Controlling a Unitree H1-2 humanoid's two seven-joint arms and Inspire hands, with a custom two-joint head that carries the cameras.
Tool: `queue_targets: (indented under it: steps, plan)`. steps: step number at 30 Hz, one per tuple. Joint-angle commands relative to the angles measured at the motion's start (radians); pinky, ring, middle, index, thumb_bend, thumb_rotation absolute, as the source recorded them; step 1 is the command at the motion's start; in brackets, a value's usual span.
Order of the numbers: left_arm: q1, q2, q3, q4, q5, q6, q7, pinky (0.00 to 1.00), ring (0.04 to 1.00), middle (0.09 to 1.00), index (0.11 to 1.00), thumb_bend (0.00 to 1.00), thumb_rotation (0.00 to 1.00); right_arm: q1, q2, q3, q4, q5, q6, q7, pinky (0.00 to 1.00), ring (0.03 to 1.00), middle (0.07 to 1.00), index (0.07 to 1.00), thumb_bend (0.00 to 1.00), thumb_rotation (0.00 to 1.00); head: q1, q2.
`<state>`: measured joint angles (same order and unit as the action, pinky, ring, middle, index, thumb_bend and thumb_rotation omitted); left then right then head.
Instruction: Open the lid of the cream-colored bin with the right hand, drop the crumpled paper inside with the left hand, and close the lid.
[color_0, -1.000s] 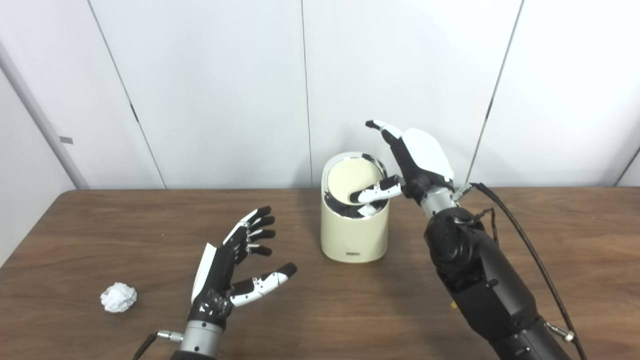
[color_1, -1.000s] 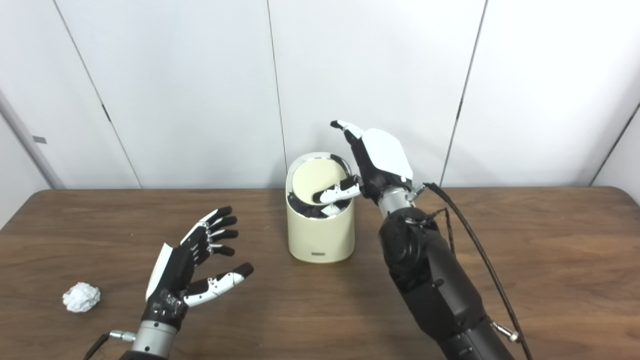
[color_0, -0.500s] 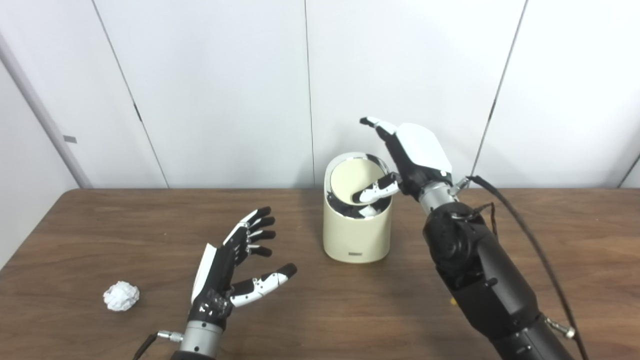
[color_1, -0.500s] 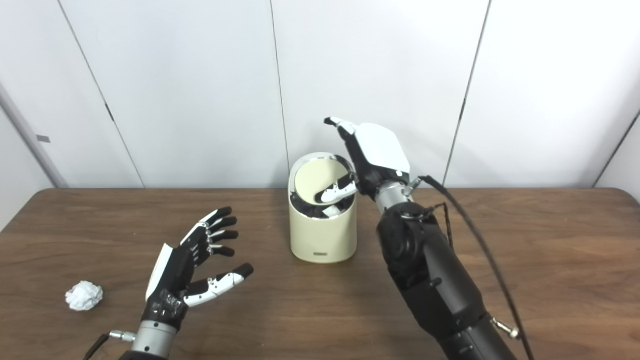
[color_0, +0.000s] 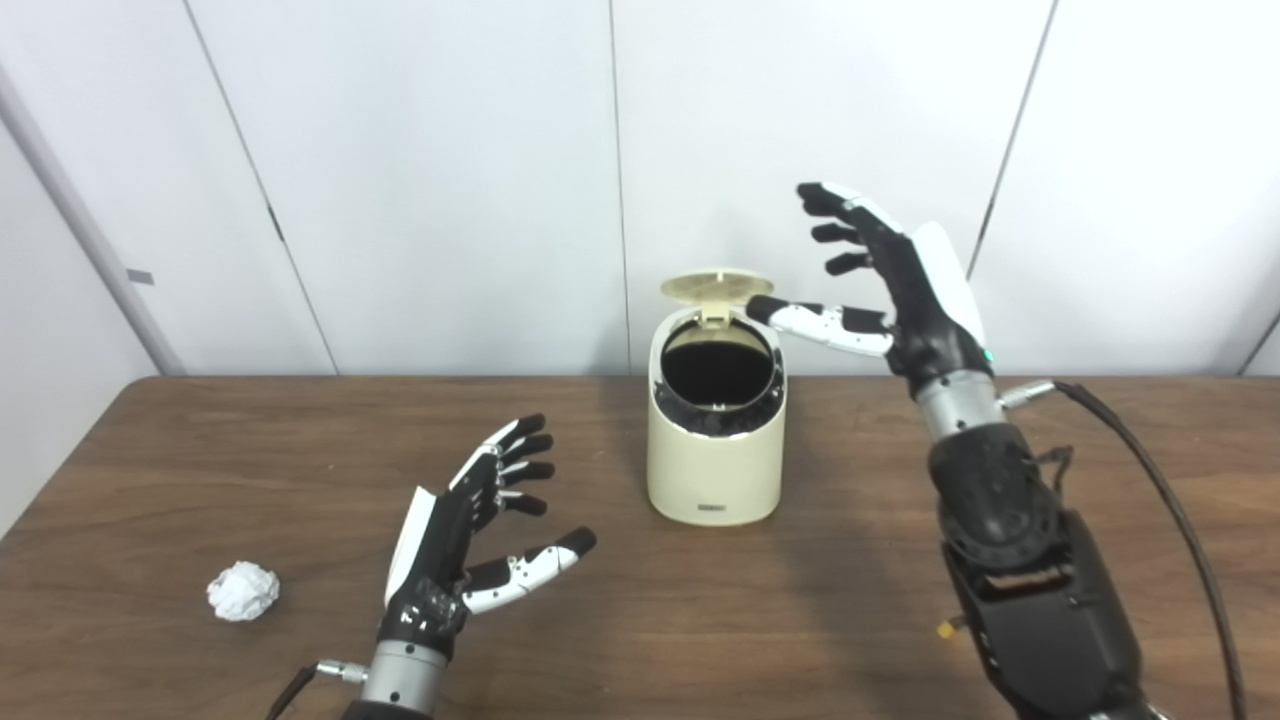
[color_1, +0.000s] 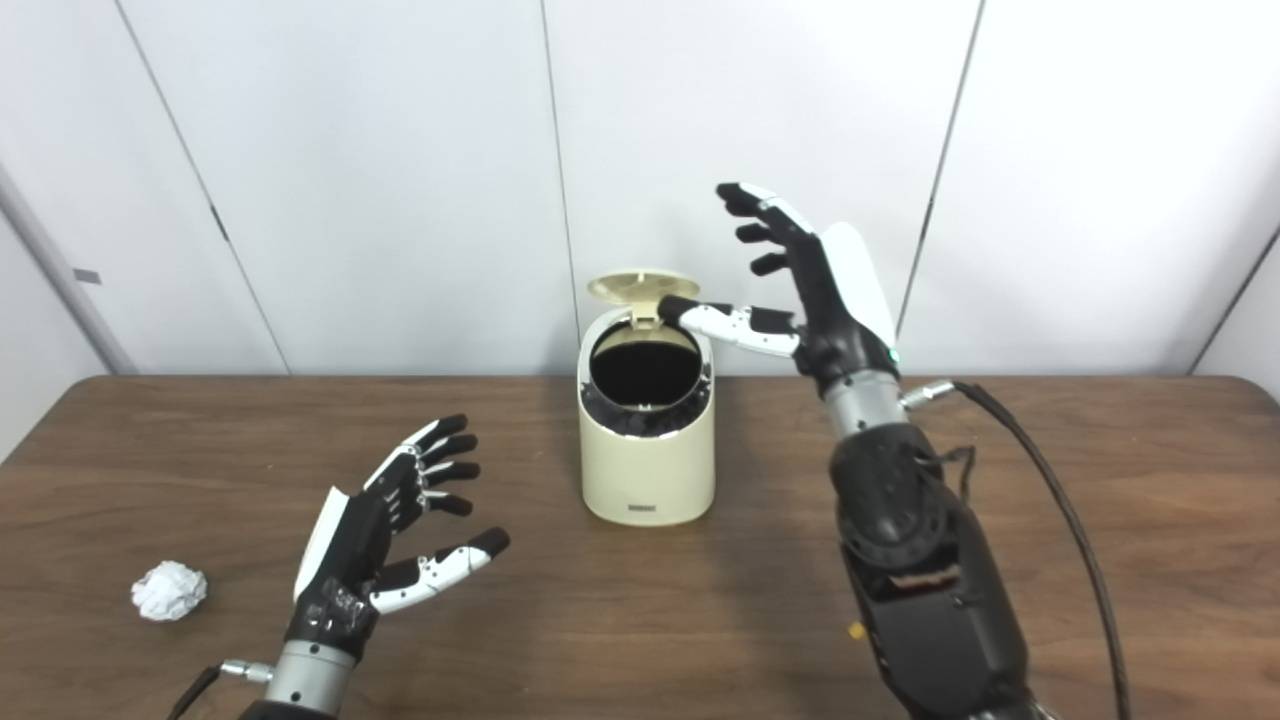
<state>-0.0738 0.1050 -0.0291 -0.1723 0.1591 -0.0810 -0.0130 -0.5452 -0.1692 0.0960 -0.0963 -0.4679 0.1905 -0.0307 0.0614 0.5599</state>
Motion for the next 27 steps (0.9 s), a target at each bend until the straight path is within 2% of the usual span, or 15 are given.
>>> queue_targets:
  steps: [1, 3, 6, 10, 15, 20, 27]
  plan:
    - [-0.023, 0.002, 0.002, -0.018, 0.003, -0.025, 0.003, 0.63, 0.763, 0.83, 0.877, 0.73, 0.16, 0.024, -0.036, -0.022, -0.037, 0.036, -0.035, 0.022, 0.64, 0.778, 0.835, 0.85, 0.74, 0.45, -0.001, 0.002]
    - [-0.023, 0.002, 0.003, -0.018, -0.001, -0.022, 0.002, 0.63, 0.767, 0.833, 0.878, 0.73, 0.15, 0.062, -0.053, -0.026, -0.043, 0.072, -0.055, 0.042, 0.66, 0.795, 0.87, 0.866, 0.78, 0.45, -0.001, 0.001]
    - [-0.025, 0.004, 0.003, -0.016, 0.0, -0.025, 0.002, 0.63, 0.769, 0.838, 0.88, 0.73, 0.17, 0.125, -0.06, -0.027, -0.062, 0.079, -0.031, 0.049, 0.69, 0.842, 0.948, 0.869, 0.84, 0.4, 0.002, 0.0]
    - [-0.026, 0.005, 0.004, -0.025, -0.003, -0.019, -0.001, 0.63, 0.764, 0.836, 0.881, 0.73, 0.17, 0.196, -0.068, -0.027, -0.059, 0.09, -0.044, 0.055, 0.73, 0.845, 0.889, 0.889, 0.87, 0.39, 0.005, 0.001]
    - [-0.024, 0.005, 0.004, -0.031, -0.001, -0.017, -0.001, 0.63, 0.76, 0.832, 0.878, 0.73, 0.16, 0.256, -0.084, -0.026, -0.061, 0.117, -0.081, 0.068, 0.72, 0.858, 0.906, 0.909, 0.91, 0.41, 0.016, 0.004]
    - [-0.028, -0.004, -0.004, -0.021, 0.026, -0.031, 0.012, 0.6, 0.739, 0.819, 0.873, 0.73, 0.16, 0.293, -0.098, -0.037, -0.05, 0.148, -0.123, 0.078, 0.72, 0.869, 0.923, 0.922, 0.91, 0.36, 0.123, -0.004]
    - [-0.03, -0.038, -0.031, 0.0, 0.061, -0.048, 0.028, 0.59, 0.741, 0.823, 0.871, 0.73, 0.15, 0.316, -0.12, -0.061, -0.058, 0.177, -0.102, 0.109, 0.81, 0.892, 0.938, 0.939, 0.89, 0.26, 0.275, -0.031]
